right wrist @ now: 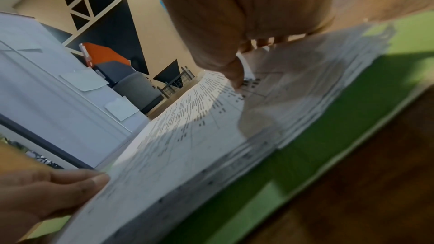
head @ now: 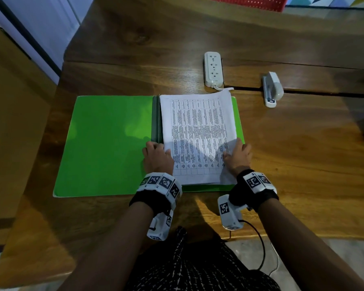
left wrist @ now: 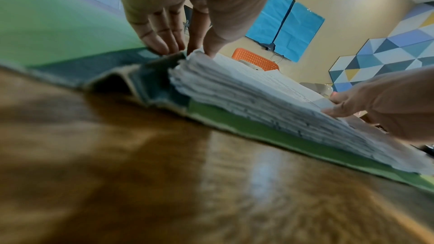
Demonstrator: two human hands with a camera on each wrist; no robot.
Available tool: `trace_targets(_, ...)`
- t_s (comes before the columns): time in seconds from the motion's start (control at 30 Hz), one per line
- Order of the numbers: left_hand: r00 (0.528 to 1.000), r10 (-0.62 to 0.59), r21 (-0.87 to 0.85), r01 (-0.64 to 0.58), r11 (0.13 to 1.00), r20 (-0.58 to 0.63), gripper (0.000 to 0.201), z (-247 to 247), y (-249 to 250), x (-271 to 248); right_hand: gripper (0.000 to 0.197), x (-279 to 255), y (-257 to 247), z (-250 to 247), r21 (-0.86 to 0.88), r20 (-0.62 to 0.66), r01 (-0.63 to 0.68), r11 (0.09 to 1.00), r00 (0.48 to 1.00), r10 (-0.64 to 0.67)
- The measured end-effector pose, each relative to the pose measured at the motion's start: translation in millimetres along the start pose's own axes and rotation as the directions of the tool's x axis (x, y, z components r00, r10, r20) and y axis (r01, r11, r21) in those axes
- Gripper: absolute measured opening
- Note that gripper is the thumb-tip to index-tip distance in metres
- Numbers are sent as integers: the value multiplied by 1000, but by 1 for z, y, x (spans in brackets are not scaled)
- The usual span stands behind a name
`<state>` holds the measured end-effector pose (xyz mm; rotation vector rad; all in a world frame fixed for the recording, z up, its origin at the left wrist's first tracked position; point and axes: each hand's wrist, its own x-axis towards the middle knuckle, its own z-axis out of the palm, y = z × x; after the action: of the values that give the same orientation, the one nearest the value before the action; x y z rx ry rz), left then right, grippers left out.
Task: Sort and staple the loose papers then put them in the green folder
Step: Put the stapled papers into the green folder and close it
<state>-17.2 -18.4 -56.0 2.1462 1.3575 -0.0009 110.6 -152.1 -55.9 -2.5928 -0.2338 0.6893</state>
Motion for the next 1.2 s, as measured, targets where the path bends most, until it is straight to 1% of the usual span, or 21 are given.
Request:
trace_targets(0.1, 1000, 9, 33, -9, 999, -12, 32, 3, 0, -2, 59, -2, 1, -2, -92, 4, -31, 995, 1000, 31)
trace_targets(0.23, 999, 35, 47, -33, 998, -37, 36, 6, -3, -3, 57, -7, -1, -4, -137, -10, -49, 989, 999, 48)
trace_targets(0.3, 997, 57, -45, -59, 997, -54, 43, 3, -4, -1, 60, -13, -6, -5, -186, -53, -47, 982, 998, 38)
trace_targets(0.37, 993, 32, -150, -50, 987, -117, 52, -6, -11, 3, 66, -21, -19, -2, -237, -82, 23, 971, 996, -44)
trace_targets(0.4, 989, -27, -170, 1, 985, -147, 55, -13, -17, 6, 67, -26, -27, 0, -252, -70, 85, 964, 992, -106)
trace_targets(0.47, 973, -186, -169, 162, 972, -139, 59, -31, -38, 17, 64, -38, -47, 11, -286, 33, 257, 923, 965, -259)
trace_targets(0.53, 935, -341, -155, 325, 933, -93, 66, -55, -67, 28, 58, -51, -66, 26, -324, 181, 424, 846, 905, -384)
trace_targets(0.57, 912, -404, -161, 389, 907, -72, 73, -70, -79, 28, 57, -55, -74, 34, -341, 241, 477, 810, 877, -415)
trace_targets(0.6, 894, -444, -135, 435, 890, -50, 82, -83, -91, 24, 56, -59, -79, 43, -358, 289, 506, 785, 859, -422)
trace_targets(0.63, 896, -443, -66, 441, 895, -25, 88, -93, -100, 18, 56, -59, -82, 50, -376, 328, 512, 772, 853, -406)
trace_targets(0.67, 914, -405, 12, 406, 914, -13, 88, -101, -109, 11, 57, -61, -84, 58, -392, 356, 506, 768, 853, -380)
trace_targets(0.7, 931, -366, 40, 366, 930, -9, 85, -105, -112, 1, 57, -60, -83, 63, -404, 370, 491, 771, 859, -353)
trace_targets(0.77, 933, -360, 44, 359, 932, 12, 80, -114, -115, -11, 57, -59, -82, 69, -425, 382, 474, 771, 866, -322)
trace_targets(0.83, 940, -339, 43, 340, 940, -28, 77, -117, -118, -17, 56, -59, -81, 71, -428, 393, 475, 769, 864, -315)
trace_targets(0.9, 923, -376, -40, 374, 927, -85, 77, -118, -129, -8, 53, -58, -81, 71, -415, 395, 470, 779, 864, -311)
trace_targets(0.93, 933, -353, -43, 351, 935, -67, 77, -116, -134, -5, 52, -58, -81, 71, -410, 394, 466, 784, 866, -309)
trace_targets(1.0, 900, -428, -171, 410, 896, -83, 81, -119, -145, -4, 51, -58, -81, 70, -412, 390, 466, 783, 867, -310)
trace_targets(1.03, 892, -443, -252, 410, 876, -89, 74, -126, -146, -2, 50, -58, -81, 70, -414, 390, 466, 782, 867, -310)
trace_targets(1.13, 891, -436, -404, 354, 843, -129, 41, -156, -132, -3, 51, -56, -80, 68, -419, 420, 476, 773, 857, -300)
trace_targets(1.17, 895, -418, -471, 306, 828, -154, 34, -168, -123, -6, 51, -55, -80, 64, -410, 436, 484, 773, 849, -300)
trace_targets(1.2, 909, -370, -474, 244, 846, -193, 30, -176, -115, -4, 52, -52, -78, 61, -389, 456, 495, 777, 836, -304)
